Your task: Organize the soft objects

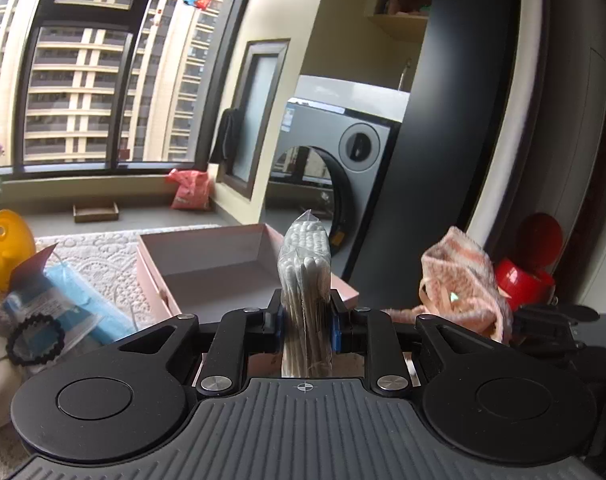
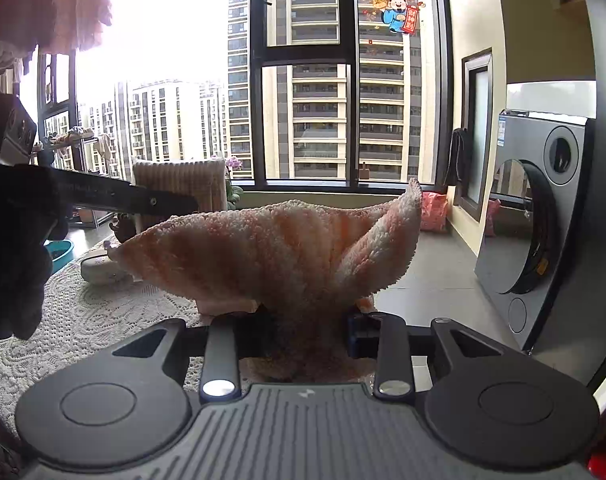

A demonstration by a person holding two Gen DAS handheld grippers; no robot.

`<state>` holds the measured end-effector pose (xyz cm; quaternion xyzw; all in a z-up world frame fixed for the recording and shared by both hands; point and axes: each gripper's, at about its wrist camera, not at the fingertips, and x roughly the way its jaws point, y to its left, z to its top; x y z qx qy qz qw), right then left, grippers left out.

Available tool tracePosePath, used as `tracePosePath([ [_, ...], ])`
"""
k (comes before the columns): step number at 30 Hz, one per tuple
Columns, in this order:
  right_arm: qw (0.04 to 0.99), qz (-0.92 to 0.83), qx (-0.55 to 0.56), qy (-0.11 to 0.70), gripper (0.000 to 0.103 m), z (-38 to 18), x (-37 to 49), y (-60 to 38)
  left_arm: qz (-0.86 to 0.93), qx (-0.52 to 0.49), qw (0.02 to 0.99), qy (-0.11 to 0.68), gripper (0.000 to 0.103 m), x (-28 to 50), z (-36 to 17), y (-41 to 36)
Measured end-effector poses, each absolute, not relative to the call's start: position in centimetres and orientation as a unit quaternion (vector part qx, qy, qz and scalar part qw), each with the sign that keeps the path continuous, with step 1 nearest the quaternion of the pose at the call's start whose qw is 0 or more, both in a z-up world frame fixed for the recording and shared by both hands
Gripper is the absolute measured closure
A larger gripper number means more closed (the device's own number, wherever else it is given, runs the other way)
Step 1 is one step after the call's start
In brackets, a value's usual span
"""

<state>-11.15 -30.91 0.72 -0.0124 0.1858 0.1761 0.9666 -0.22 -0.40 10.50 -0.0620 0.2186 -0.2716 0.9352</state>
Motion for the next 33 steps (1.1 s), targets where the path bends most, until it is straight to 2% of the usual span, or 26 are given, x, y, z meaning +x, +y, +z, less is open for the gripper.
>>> tracePosePath([
  [2,0.966,0.173,-0.007,0.194,0.071,0.4,-10.8,-31.0,-0.283,-0.111,0.927,0.220,0.076,3.6,11.0,-0.9],
  [4,0.965,0.168,-0.006,0.199,0.071,0.1,-10.5,-31.2,-0.278,-0.152,0.914,0.255,0.075,8.3,10.2,-1.3],
  [7,0.966,0.159,-0.013,0.202,0.071,0.1,-9.8,-31.6,-0.211,-0.146,0.923,0.285,0.075,11.3,8.4,-1.1],
  [12,0.968,0.160,-0.038,0.191,0.071,2.9,-5.7,-30.1,-0.179,-0.183,0.934,0.251,0.075,9.1,7.6,2.7],
  [17,0.957,0.163,-0.055,0.236,0.071,5.9,4.8,-24.9,-0.170,-0.188,0.933,0.256,0.075,5.5,6.8,4.6],
  [20,0.928,0.138,-0.053,0.341,0.071,4.3,12.9,-21.5,-0.180,-0.182,0.928,0.272,0.075,3.8,5.9,5.2],
  [21,0.907,0.129,-0.031,0.399,0.071,3.0,15.8,-20.5,-0.184,-0.185,0.925,0.276,0.075,3.2,5.6,5.6],
  [24,0.867,0.133,0.037,0.479,0.071,-0.2,20.4,-18.7,-0.187,-0.196,0.920,0.284,0.075,2.5,4.8,6.7],
  [31,0.874,0.103,0.064,0.470,0.068,-1.4,23.6,-17.9,-0.155,-0.209,0.920,0.294,0.075,2.2,3.6,9.8],
  [33,0.875,0.105,0.025,0.472,0.065,-1.2,22.9,-17.8,-0.142,-0.214,0.920,0.295,0.075,1.9,3.2,10.6],
])
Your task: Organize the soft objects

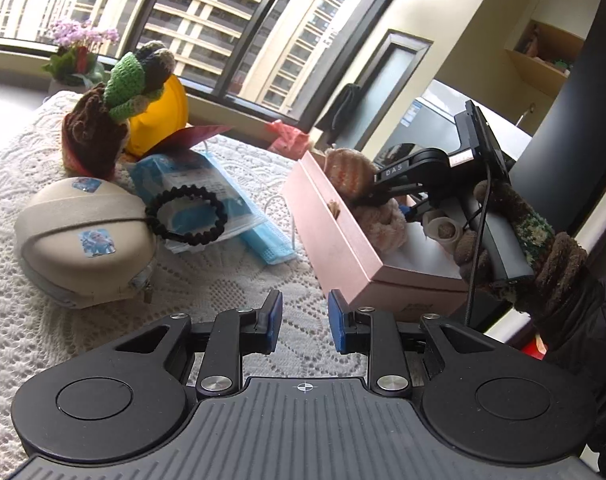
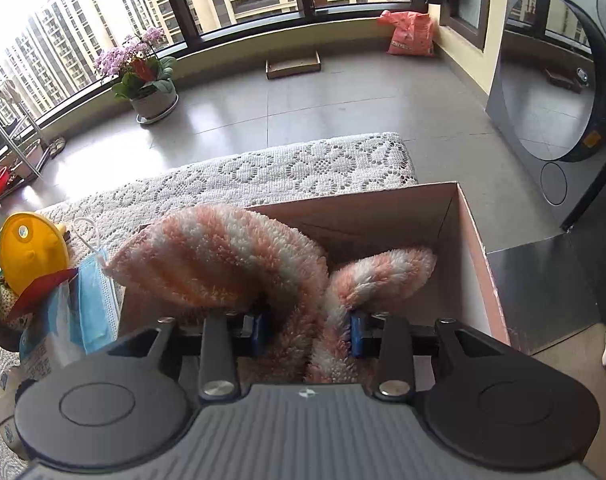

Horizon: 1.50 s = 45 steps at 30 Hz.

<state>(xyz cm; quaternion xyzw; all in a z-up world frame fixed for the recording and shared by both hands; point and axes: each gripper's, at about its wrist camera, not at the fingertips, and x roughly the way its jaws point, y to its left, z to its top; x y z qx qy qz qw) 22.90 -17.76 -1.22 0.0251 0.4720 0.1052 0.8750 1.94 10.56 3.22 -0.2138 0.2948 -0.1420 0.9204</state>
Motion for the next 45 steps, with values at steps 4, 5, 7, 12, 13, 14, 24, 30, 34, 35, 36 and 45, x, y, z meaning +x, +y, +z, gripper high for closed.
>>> tracePosePath([
  [4,0.874,0.131,-0.025,0.468,0.040,-0.2,20.4,-18.4,-0.130,-0.227,0.917,0.302,0.075,1.5,2.2,11.9],
  [5,0.875,0.140,-0.021,0.462,0.038,0.5,19.7,-19.0,-0.128,-0.231,0.915,0.304,0.075,1.5,1.9,12.1],
  [7,0.878,0.173,-0.012,0.446,0.035,1.5,18.3,-20.6,-0.127,-0.233,0.915,0.305,0.075,1.4,1.7,12.2],
  [12,0.911,0.211,0.007,0.355,0.033,5.2,14.1,-22.9,-0.131,-0.228,0.918,0.297,0.075,0.8,2.2,12.2],
  [13,0.919,0.209,0.018,0.333,0.042,5.8,13.8,-23.0,-0.130,-0.228,0.919,0.295,0.075,0.9,2.3,12.2],
  [14,0.922,0.210,0.026,0.325,0.064,6.1,13.9,-22.8,-0.129,-0.228,0.919,0.294,0.075,1.1,2.3,12.1],
  [24,0.891,0.171,0.019,0.420,0.082,0.1,20.8,-16.2,-0.107,-0.207,0.925,0.301,0.075,0.9,2.8,12.1],
  [30,0.908,0.194,-0.043,0.369,0.059,2.3,17.3,-14.4,-0.040,-0.184,0.943,0.274,0.075,1.8,4.4,14.6],
  [34,0.912,0.245,-0.045,0.325,0.051,4.3,14.6,-13.2,-0.029,-0.116,0.954,0.275,0.075,5.3,5.5,14.7],
  [35,0.909,0.261,-0.037,0.324,0.042,4.7,14.3,-12.8,-0.029,-0.107,0.954,0.279,0.075,6.0,5.5,14.7],
  [36,0.903,0.276,-0.025,0.327,0.038,5.0,14.1,-12.2,-0.030,-0.097,0.952,0.288,0.075,6.8,5.3,14.6],
  [45,0.842,0.308,0.118,0.427,0.028,3.8,18.6,-3.1,-0.047,-0.141,0.958,0.247,0.075,5.8,3.4,15.6],
])
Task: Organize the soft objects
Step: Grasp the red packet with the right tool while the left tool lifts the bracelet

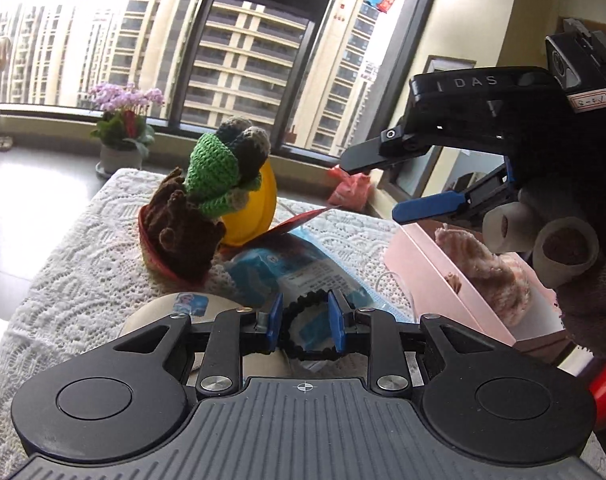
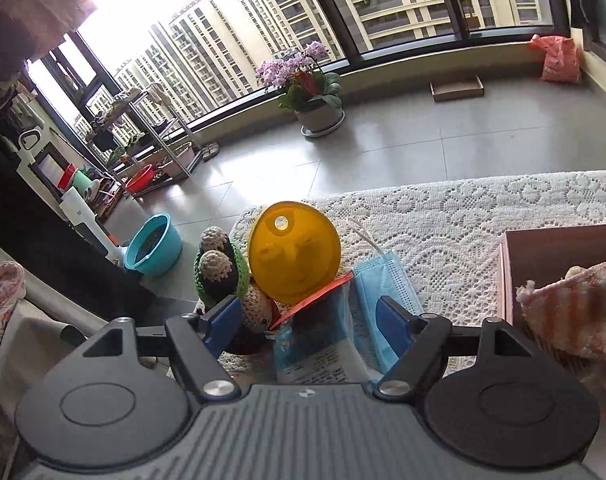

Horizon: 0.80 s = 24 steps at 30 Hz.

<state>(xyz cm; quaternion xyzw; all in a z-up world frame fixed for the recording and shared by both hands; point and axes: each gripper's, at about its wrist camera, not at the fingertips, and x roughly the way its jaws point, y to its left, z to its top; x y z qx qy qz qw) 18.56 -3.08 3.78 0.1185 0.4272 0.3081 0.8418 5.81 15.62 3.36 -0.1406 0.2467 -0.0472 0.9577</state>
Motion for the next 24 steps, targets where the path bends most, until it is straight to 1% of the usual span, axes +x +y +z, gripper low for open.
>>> tracePosePath([
  [3,0.831,0.275,0.135,0.465,0.033,1.3,21.2,0.0,-0.046,-0.164,0.955,0.242,0.075,5.8,2.6,16.6],
  [4,0.829,0.268,0.135,0.472,0.040,0.7,21.8,0.7,-0.049,-0.167,0.955,0.241,0.075,5.7,2.5,16.6],
  [5,0.828,0.262,0.127,0.479,0.052,-0.2,22.4,1.5,-0.052,-0.168,0.955,0.240,0.075,5.7,2.4,16.7],
  [6,0.828,0.259,0.118,0.483,0.059,-0.6,22.6,1.9,-0.055,-0.166,0.955,0.239,0.075,5.6,2.4,16.7],
  [7,0.829,0.257,0.104,0.485,0.077,-1.2,22.6,2.4,-0.057,-0.160,0.956,0.237,0.075,5.5,2.4,16.7],
  [8,0.830,0.263,0.092,0.484,0.083,-1.4,22.3,2.4,-0.059,-0.156,0.957,0.236,0.075,5.4,2.4,16.6],
  [12,0.842,0.287,0.052,0.454,0.091,0.0,19.4,0.9,-0.073,-0.148,0.957,0.237,0.075,5.0,2.4,16.4],
  [14,0.850,0.303,0.027,0.431,0.098,1.5,17.2,-0.7,-0.076,-0.147,0.957,0.239,0.075,4.9,2.5,16.3],
  [20,0.868,0.315,0.002,0.384,0.098,4.7,10.6,-7.5,-0.106,-0.128,0.949,0.270,0.077,4.8,2.2,14.8],
  [24,0.867,0.321,0.025,0.380,0.098,4.4,6.5,-13.2,-0.153,-0.136,0.935,0.291,0.077,3.6,2.3,13.7],
])
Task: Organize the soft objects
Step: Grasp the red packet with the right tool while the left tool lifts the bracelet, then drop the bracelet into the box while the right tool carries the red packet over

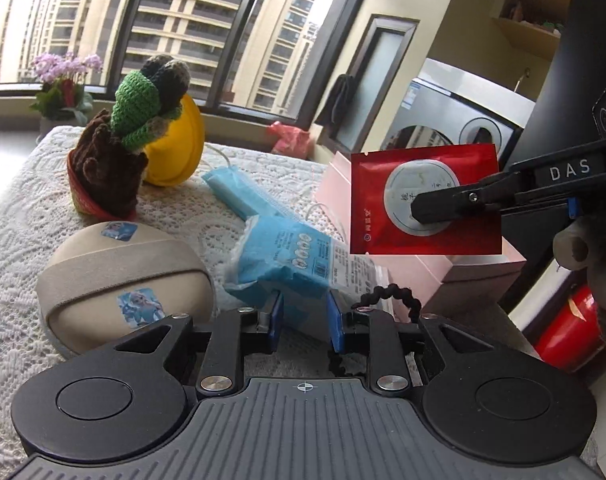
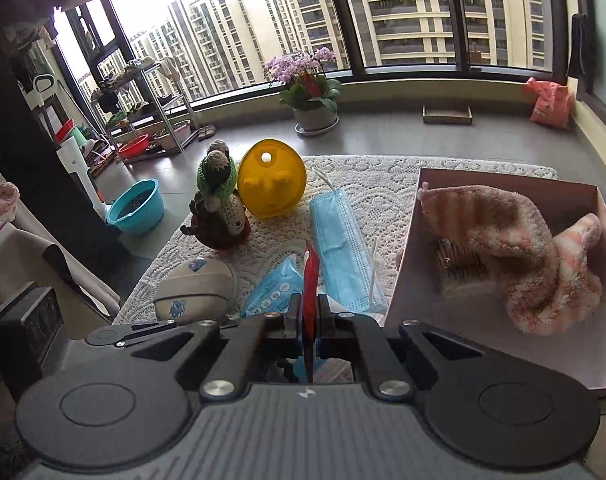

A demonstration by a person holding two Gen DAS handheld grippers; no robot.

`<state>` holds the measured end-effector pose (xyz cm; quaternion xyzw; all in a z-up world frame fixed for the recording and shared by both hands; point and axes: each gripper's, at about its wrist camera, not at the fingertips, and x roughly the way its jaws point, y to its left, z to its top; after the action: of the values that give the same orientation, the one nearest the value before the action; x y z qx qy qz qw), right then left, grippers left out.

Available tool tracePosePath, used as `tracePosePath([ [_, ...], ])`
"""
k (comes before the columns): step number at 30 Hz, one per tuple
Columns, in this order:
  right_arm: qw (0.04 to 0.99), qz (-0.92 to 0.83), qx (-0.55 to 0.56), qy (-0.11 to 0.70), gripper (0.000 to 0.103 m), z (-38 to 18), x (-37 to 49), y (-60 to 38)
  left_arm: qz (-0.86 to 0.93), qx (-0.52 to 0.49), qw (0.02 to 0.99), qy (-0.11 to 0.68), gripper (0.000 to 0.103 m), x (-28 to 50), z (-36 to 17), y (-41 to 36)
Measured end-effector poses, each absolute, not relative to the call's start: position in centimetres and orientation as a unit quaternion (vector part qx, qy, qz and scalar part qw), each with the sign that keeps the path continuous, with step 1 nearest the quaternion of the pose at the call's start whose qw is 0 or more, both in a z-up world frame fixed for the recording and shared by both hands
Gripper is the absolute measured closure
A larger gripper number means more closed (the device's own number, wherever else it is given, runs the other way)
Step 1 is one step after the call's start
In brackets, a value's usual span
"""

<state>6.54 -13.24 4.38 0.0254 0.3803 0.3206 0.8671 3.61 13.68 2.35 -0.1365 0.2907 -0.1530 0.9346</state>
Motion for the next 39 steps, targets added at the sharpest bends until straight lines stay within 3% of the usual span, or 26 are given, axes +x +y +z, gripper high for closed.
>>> tracePosePath([
  [11,0.860,0.280,0.110,0.412,0.097,-3.1,-0.3,-23.6,-0.174,-0.118,0.918,0.337,0.077,-0.1,1.6,10.2],
  [20,0.889,0.268,0.113,0.353,0.083,-6.1,-2.9,-26.0,-0.191,-0.117,0.912,0.344,0.077,1.0,2.2,7.4],
  [27,0.894,0.275,0.115,0.333,0.078,-6.4,-3.3,-25.8,-0.121,-0.010,0.943,0.310,0.077,0.7,3.0,5.1],
  [34,0.901,0.275,0.092,0.323,0.070,-6.4,-3.9,-25.0,-0.138,-0.025,0.943,0.302,0.077,1.3,2.6,4.6],
  [39,0.901,0.273,0.098,0.322,0.071,-6.4,-4.0,-25.2,-0.158,-0.022,0.939,0.305,0.087,2.4,1.7,3.8],
])
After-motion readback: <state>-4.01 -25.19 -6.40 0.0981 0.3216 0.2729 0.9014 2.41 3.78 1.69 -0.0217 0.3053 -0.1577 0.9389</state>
